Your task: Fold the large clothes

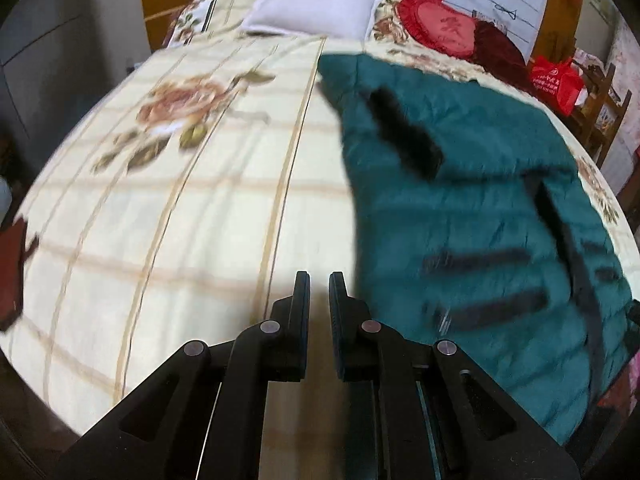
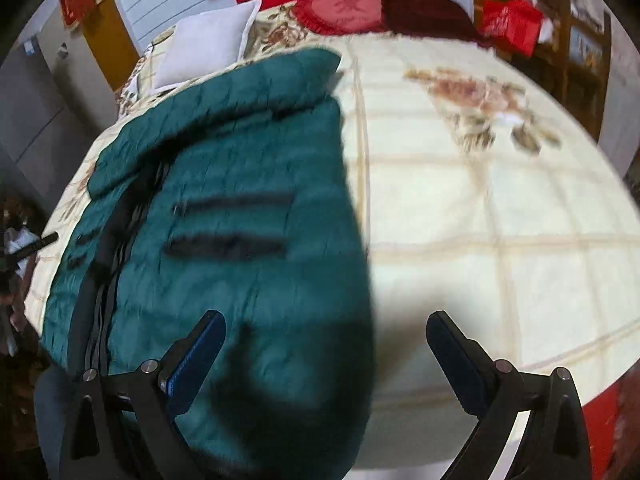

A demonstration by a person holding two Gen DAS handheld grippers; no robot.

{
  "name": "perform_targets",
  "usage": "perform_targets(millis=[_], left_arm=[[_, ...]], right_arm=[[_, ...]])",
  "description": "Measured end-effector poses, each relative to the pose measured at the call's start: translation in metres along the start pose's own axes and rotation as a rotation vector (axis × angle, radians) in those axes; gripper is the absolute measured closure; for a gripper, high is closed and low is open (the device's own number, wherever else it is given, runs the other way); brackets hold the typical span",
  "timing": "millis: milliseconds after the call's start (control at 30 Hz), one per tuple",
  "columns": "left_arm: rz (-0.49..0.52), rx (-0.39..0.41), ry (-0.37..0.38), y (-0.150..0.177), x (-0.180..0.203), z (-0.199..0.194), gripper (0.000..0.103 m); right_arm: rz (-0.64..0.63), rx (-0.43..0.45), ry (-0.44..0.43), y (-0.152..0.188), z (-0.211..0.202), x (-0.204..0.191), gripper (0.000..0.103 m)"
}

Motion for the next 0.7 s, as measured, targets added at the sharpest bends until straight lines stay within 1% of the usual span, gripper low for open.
perform_targets(millis=[100,167,200,233,267,300,333,367,433,467,500,533,600,633,700], left_arm=[[-0.004,-0.032,0.006,0.02,-0.008,0.003,0.094],[-0.013,-0.045,0.013,0.033,-0.015,0.007,0.094],[-0.019,-0.035,0.028,0.038,-0.018,0.007,0.094],[-0.019,-0.023,0.027,0.039,-0.02,0.006,0.084],[-0.02,-0.013,0.028,0.039,-0.021,0.005,0.068],[-0.023,-0.012,0.032,0.039,-0.02,0.005,0.047],[-0.024,-0.01,0.043,0.04,-0.019,0.005,0.037],[-0.015,-0.001,0.051,0.041,-0.016,0.006,0.031],[0.024,0.032,0.008,0.045,-0.011,0.006,0.031],[0.042,0.048,-0.018,0.048,-0.009,0.006,0.029],[0.036,0.066,-0.033,0.051,-0.008,0.005,0.027],[0.015,0.071,-0.025,0.053,-0.012,0.004,0.027],[-0.021,0.069,0.016,0.058,-0.017,-0.002,0.027],[-0.042,0.058,0.053,0.059,-0.019,-0.006,0.027],[-0.107,0.028,0.162,0.065,-0.026,-0.014,0.027]], right_arm=[[0.025,-0.01,-0.031,0.017,0.01,0.003,0.002],[0.018,0.034,-0.046,0.022,0.008,0.003,0.002],[0.013,0.049,-0.05,0.024,0.006,0.002,0.001],[0.008,0.062,-0.052,0.025,0.005,0.001,0.001],[-0.002,0.076,-0.053,0.027,0.004,0.0,0.001],[-0.011,0.085,-0.052,0.028,0.004,-0.001,0.001],[-0.022,0.091,-0.049,0.03,0.003,-0.002,0.001],[-0.03,0.094,-0.049,0.031,0.003,-0.002,0.001],[-0.042,0.091,-0.065,0.032,0.003,-0.004,0.0],[-0.047,0.088,-0.077,0.033,0.002,-0.005,0.0],[-0.053,0.083,-0.089,0.034,0.002,-0.006,0.0],[-0.057,0.08,-0.1,0.035,0.001,-0.007,0.0],[-0.068,0.079,-0.126,0.039,0.001,-0.008,0.0],[-0.077,0.082,-0.146,0.042,-0.001,-0.009,0.0],[-0.088,0.089,-0.165,0.045,-0.002,-0.009,0.0]])
Point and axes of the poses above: each gripper's, at about its wrist camera, not at the fingertips, and z roughly the way its jaws point, x to its right, y to its underside, the point moved 4 cm from there along z, roughly the way its jaws point, and after that the axes turned 9 degrees about -y, right-handed, at the moved point
